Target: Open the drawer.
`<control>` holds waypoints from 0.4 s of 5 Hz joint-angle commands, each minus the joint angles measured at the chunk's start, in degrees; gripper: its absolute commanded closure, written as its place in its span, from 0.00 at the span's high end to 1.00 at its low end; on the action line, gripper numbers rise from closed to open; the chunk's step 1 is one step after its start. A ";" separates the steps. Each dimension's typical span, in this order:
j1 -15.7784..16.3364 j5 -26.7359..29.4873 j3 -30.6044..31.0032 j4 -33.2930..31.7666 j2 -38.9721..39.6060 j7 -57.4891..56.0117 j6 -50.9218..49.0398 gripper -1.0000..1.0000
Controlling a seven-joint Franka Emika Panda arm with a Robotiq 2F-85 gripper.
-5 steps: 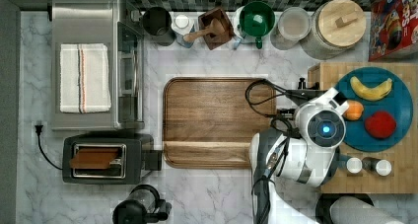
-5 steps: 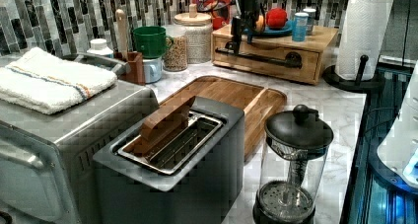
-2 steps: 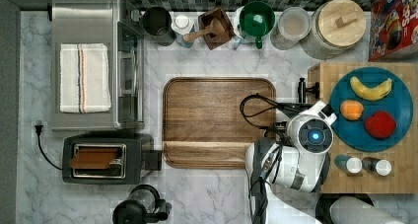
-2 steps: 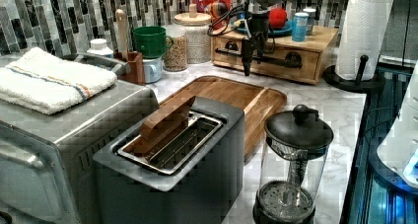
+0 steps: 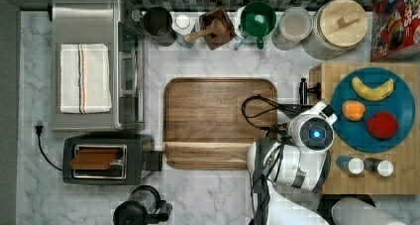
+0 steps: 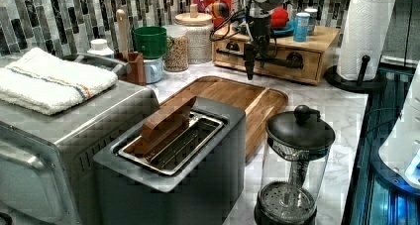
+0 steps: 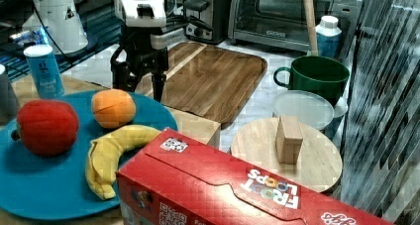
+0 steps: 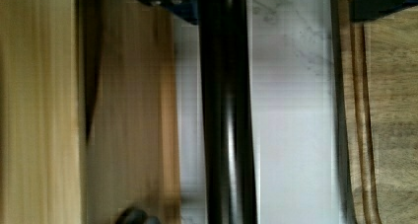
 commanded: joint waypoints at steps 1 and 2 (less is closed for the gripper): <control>6.90 3.52 7.61 2.70 -1.00 5.25 -2.61 1.00; 10.74 2.74 9.03 1.40 -1.61 10.25 -1.15 1.00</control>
